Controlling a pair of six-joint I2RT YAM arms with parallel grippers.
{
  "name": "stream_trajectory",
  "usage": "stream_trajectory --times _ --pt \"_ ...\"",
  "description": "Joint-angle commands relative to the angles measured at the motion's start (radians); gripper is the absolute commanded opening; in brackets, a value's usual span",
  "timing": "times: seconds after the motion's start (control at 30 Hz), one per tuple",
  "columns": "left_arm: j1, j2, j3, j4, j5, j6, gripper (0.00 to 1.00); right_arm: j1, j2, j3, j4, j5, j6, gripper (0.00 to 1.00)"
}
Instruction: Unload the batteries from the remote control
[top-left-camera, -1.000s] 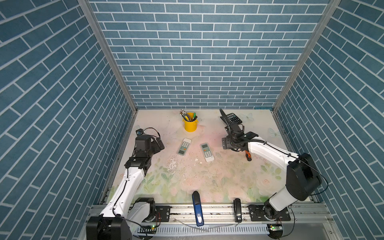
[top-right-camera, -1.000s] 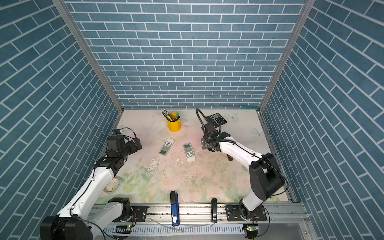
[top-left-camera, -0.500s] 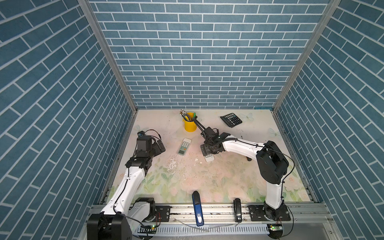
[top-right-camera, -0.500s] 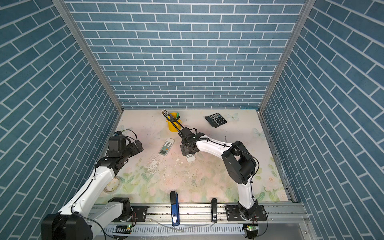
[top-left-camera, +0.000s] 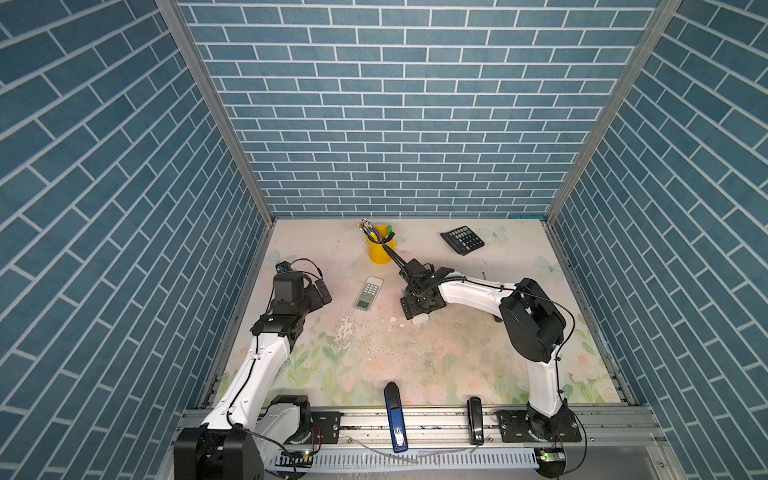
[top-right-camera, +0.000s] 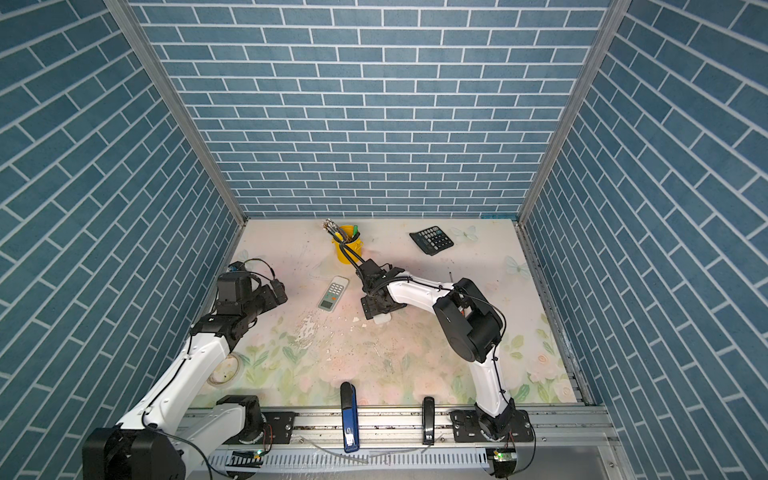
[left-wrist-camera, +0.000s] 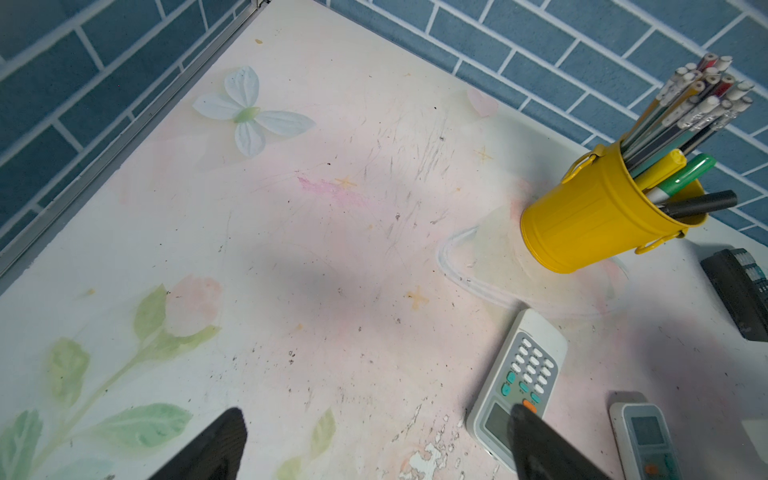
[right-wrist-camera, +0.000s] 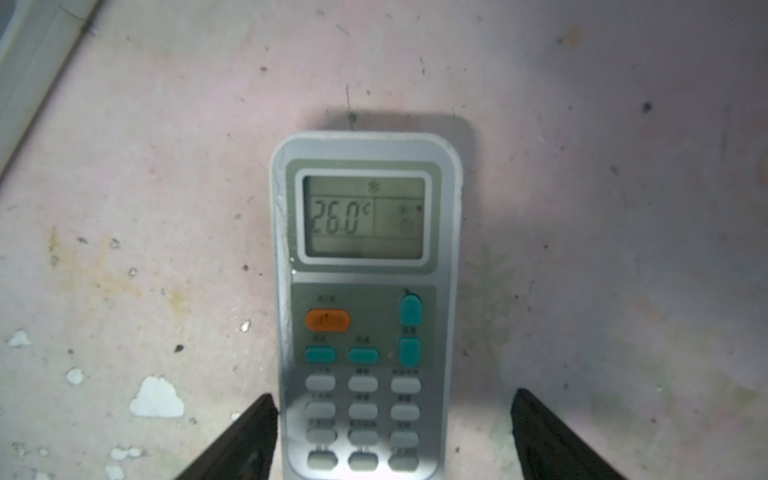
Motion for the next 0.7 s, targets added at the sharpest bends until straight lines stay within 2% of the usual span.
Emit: stream_trajectory --times 0.0,0.33,0.67 --pt "-0.004 0.002 -0.010 0.011 0.002 -0.008 1.00 0.012 0.017 0.022 -0.035 -0.023 0.036 0.86" --pt "-0.003 0.001 -0.016 0.032 0.005 -0.021 0.98 0.032 0.010 -0.026 -0.042 -0.032 0.070 0.79" --pt "-0.003 0.017 -0.004 0.040 0.042 -0.025 0.98 0.042 -0.001 -0.083 -0.008 -0.056 0.104 0.66"
